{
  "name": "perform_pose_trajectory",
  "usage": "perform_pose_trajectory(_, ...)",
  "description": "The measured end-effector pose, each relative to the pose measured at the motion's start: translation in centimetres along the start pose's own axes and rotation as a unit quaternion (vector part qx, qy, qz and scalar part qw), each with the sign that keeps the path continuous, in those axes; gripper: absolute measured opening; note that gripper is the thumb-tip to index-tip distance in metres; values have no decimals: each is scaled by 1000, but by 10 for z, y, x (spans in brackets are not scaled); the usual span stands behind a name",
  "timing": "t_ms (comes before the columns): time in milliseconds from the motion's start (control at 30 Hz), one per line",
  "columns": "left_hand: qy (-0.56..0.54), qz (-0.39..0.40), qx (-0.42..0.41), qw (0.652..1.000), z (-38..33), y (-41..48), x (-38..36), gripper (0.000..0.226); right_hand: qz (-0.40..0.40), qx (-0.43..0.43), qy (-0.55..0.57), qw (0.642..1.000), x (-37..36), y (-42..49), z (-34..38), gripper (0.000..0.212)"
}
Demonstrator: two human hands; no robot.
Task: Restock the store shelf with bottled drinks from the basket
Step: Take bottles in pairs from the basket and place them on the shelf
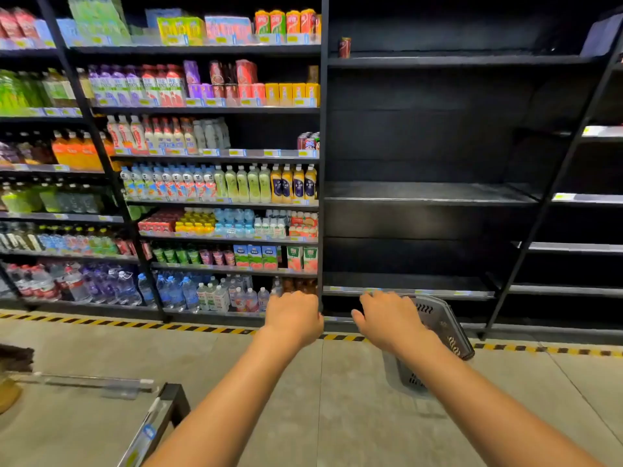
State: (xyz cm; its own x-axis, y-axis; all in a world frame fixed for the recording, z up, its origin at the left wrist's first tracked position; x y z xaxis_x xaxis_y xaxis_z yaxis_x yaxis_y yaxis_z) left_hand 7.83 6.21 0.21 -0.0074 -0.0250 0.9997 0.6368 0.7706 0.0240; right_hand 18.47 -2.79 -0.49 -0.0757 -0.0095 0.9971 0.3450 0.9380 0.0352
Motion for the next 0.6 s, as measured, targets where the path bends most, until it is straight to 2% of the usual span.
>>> perform_pose_trajectory(200, 0, 19, 0, 1000, -8, 69, -30, 31, 27, 5, 19, 999, -38, 58, -28, 45)
perform_pose_trajectory(367, -6, 36, -18, 999, -12, 160, -58, 22, 43, -13, 21, 999, -67, 137, -58, 46)
perform_pose_trajectory(600, -1, 42, -73, 996, -23, 332, -74, 37, 39, -80, 36, 995, -82, 278, -128, 44)
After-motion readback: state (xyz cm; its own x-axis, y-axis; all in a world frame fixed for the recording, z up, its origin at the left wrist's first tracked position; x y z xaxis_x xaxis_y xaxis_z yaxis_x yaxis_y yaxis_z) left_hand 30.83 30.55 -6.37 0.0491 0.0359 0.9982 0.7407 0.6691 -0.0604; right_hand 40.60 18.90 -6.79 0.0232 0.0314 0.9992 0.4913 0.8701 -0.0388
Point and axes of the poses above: each hand's wrist, its own y-axis towards the middle knuckle, its own x-axis out of the back of the hand, z = x × y, the point moved 10 cm from there along y, towards the middle knuckle, and after that the axes turned 12 degrees about x, right-handed, at the moved point
